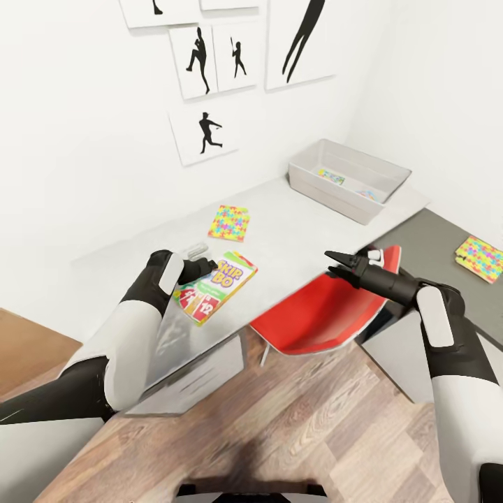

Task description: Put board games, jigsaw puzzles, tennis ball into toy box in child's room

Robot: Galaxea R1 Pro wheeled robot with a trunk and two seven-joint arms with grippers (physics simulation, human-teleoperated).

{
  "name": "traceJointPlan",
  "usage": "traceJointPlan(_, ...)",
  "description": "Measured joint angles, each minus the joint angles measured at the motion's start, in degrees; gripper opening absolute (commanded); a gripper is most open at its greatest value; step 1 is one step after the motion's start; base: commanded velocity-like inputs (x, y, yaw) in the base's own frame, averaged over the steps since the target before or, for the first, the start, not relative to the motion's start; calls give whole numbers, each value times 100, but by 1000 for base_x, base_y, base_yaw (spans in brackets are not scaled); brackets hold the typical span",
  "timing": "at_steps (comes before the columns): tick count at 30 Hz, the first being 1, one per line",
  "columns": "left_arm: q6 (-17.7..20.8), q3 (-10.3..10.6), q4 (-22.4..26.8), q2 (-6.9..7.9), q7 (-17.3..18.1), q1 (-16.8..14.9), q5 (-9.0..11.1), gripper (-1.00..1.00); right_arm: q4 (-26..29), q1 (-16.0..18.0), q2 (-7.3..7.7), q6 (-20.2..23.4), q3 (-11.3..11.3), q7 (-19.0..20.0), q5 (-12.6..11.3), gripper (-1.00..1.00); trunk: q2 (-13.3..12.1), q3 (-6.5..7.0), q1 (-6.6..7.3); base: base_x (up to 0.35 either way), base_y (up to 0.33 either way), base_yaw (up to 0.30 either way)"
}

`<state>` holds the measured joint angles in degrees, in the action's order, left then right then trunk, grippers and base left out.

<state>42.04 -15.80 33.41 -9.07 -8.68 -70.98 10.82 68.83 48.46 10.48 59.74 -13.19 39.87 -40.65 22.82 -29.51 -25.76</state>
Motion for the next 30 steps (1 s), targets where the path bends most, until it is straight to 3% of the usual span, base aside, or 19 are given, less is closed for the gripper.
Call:
traceJointPlan(20,-3,18,-24,0,-6,0,-3,100,1,0,-2,1,0,0,0,100,0,0,0,-156,-54,0)
traceJointPlan(30,6,23,140,-8,-9,0,-1,100,0,0,5,0,0,0,0,100,0,0,1,-17,-19,0)
